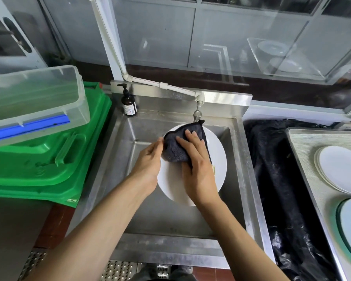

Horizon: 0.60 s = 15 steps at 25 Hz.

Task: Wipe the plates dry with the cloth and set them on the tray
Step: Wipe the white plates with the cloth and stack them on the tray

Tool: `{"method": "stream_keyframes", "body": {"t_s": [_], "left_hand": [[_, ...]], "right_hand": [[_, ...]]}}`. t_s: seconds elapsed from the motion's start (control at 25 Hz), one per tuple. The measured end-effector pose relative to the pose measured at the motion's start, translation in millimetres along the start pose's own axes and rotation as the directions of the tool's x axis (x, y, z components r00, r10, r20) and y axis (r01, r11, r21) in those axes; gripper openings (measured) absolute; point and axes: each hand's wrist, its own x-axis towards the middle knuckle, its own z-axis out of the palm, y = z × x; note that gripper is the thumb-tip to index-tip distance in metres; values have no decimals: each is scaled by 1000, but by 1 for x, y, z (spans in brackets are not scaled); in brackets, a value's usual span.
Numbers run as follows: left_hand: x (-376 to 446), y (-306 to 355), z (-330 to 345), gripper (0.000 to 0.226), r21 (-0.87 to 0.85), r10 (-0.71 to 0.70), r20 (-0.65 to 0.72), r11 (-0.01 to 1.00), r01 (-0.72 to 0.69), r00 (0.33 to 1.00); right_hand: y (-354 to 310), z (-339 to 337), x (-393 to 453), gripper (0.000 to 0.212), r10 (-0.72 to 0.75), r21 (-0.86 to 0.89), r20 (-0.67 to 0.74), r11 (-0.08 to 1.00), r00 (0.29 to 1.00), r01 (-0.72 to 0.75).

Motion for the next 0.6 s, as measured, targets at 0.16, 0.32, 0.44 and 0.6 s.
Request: {"method": "stream_keyframes", "body": {"t_s": [0.16, 0.32, 0.44, 0.6], "left_hand": [[12, 10, -5, 23, 9, -15, -86, 1000, 15, 996], [11, 6, -5, 24, 21, -28, -62, 999, 30, 998], [5, 3, -1, 25, 22, -5, -11, 1000, 5, 1000], [8, 3, -8, 23, 66, 1, -59, 998, 2, 998]], "right_hand": [[2, 15, -57, 43, -140, -19, 102, 990, 985, 142], [1, 13, -34, 46, -93, -52, 78, 994, 993, 97], [-4, 9, 3, 42, -84, -65, 9, 994, 996, 84], [13, 0, 14, 40, -83, -100, -21, 992, 996, 80]]}}
